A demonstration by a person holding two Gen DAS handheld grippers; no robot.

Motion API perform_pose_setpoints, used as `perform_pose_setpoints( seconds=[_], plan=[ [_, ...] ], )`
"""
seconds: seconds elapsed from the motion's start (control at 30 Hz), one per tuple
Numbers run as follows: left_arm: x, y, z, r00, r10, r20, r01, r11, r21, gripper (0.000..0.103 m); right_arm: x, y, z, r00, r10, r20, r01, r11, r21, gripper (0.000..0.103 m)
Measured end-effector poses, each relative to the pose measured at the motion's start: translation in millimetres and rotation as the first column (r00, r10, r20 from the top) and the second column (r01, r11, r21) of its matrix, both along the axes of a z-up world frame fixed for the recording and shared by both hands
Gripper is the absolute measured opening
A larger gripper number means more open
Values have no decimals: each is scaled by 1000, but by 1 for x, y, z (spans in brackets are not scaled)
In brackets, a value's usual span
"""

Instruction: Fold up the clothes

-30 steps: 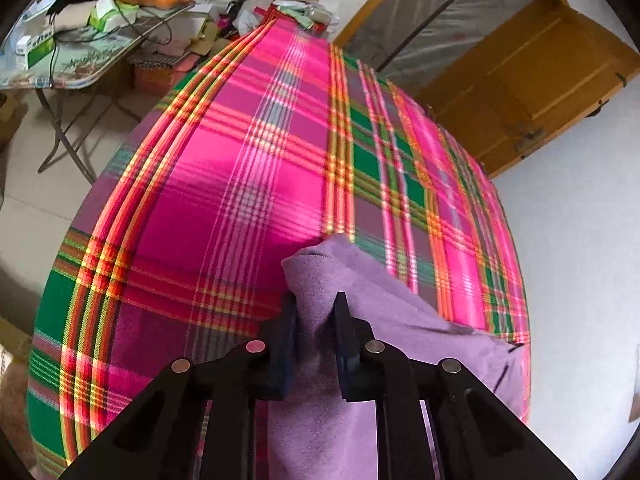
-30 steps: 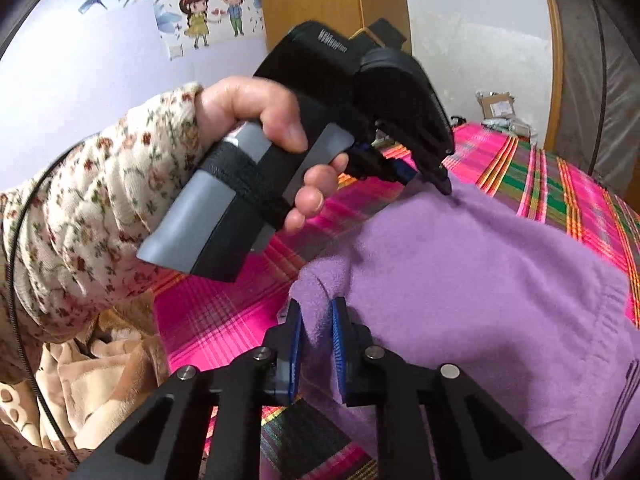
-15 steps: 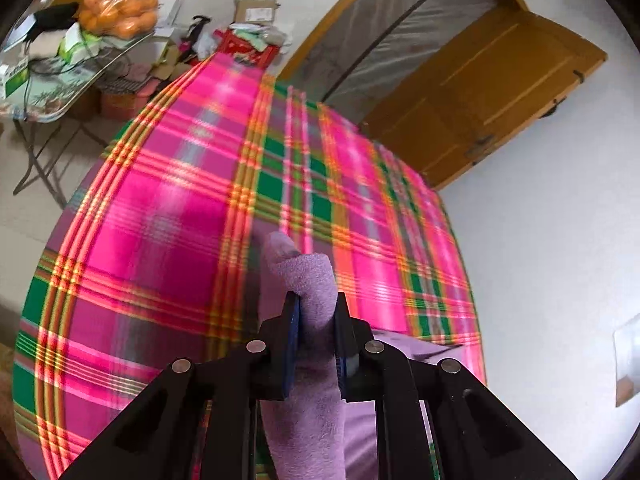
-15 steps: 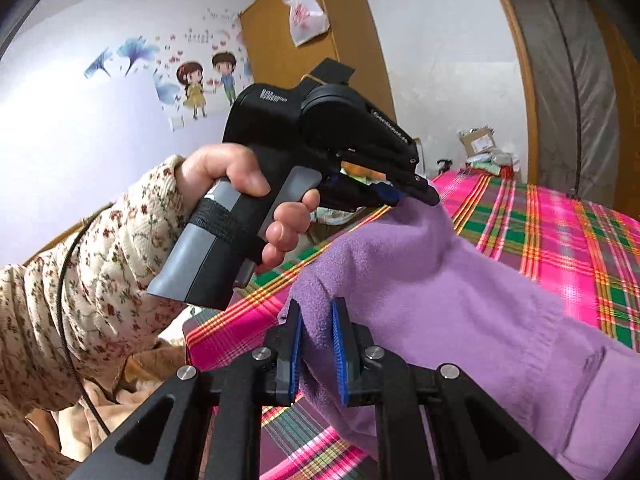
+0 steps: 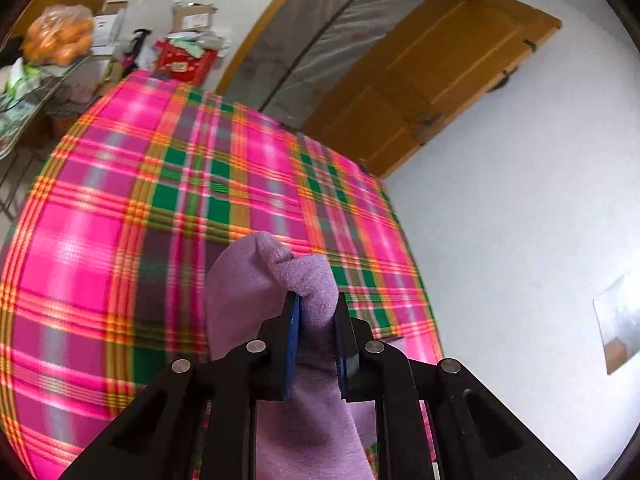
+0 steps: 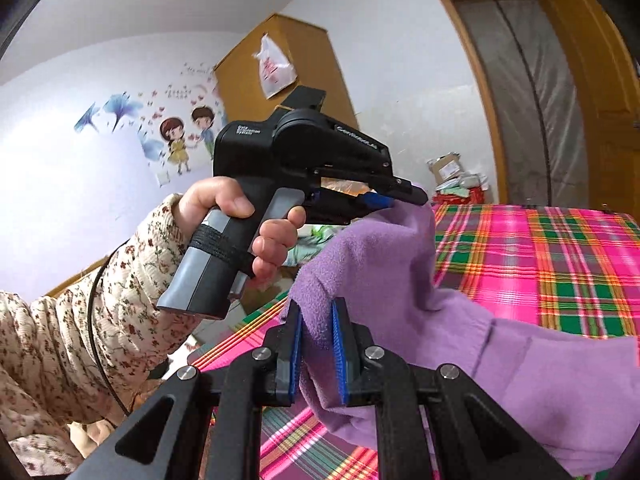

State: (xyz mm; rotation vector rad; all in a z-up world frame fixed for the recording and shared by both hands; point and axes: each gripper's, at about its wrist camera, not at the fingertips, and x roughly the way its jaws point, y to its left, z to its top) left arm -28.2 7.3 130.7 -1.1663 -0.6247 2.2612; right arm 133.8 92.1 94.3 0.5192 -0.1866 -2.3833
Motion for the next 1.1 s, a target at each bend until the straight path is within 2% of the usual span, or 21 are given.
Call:
perform_pose_setpoints(
  seconds=[0.53,0.8,1.1],
  plan=[
    [-17,105,12,989,-150,-3,150,987,51,16,28,79,7,978,-207,-2,207,975,-80,14],
    [-22,160,6,977,-210,20,209,976,67,16,34,119,7,946,-324,24,325,941,-91,14],
    [-29,211,-17,964,-252,79,249,967,49,16,31,157,-15,892,-441,101,449,890,-82,14]
  ],
)
